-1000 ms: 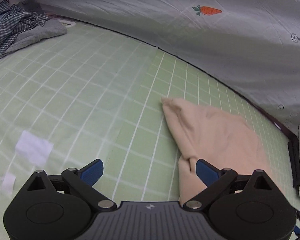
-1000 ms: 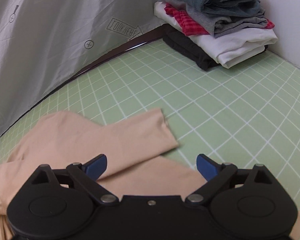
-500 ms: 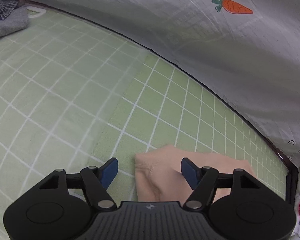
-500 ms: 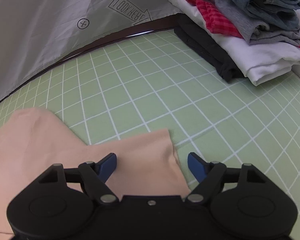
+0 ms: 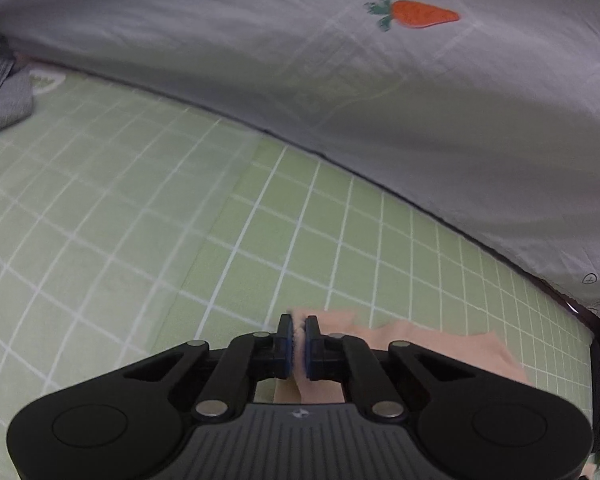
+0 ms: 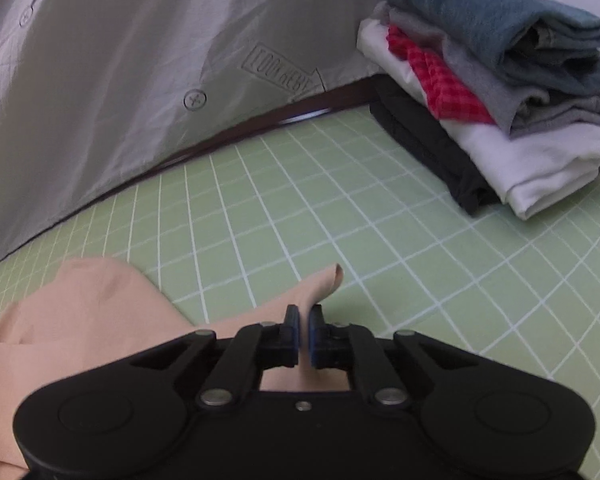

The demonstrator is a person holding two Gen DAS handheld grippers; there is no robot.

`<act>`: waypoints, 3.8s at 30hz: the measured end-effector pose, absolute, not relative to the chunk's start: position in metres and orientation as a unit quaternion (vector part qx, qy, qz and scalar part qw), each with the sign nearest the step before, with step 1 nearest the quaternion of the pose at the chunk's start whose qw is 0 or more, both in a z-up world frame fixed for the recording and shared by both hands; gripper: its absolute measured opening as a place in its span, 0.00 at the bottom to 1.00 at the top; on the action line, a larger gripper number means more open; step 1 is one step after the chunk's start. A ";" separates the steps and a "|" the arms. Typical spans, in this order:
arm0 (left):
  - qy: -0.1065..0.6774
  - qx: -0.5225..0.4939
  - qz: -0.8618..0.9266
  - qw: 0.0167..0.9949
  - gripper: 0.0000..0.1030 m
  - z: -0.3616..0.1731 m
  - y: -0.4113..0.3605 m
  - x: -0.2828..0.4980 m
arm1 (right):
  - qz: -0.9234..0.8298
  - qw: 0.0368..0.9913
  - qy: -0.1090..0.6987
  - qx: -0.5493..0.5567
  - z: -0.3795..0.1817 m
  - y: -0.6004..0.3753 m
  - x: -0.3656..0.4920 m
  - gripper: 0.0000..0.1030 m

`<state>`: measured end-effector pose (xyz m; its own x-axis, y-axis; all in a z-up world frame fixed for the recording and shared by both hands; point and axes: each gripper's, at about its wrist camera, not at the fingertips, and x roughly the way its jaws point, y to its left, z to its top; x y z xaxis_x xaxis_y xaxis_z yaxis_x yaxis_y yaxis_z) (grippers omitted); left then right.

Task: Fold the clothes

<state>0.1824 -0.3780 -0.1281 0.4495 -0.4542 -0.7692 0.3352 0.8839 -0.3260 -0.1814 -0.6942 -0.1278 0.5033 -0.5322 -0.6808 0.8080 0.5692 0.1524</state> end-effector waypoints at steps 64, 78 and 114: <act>0.465 0.065 -0.222 0.855 0.87 -0.101 -0.338 -0.036 | -0.289 0.860 0.378 0.184 -0.112 -0.568 -0.232 1.00; 0.492 0.102 -0.301 0.811 0.82 -0.130 -0.451 -0.070 | -0.367 0.788 0.440 0.223 -0.150 -0.677 -0.282 1.00; 0.497 -0.074 -0.348 0.791 0.04 -0.098 -0.382 -0.118 | -0.342 0.797 0.460 0.188 -0.146 -0.644 -0.301 1.00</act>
<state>-0.1184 -0.3820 -0.0980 0.2629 -0.6241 -0.7358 0.4771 0.7469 -0.4631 -0.3014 -0.6440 -0.1462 0.3424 -0.3720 -0.8628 0.7179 0.6960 -0.0152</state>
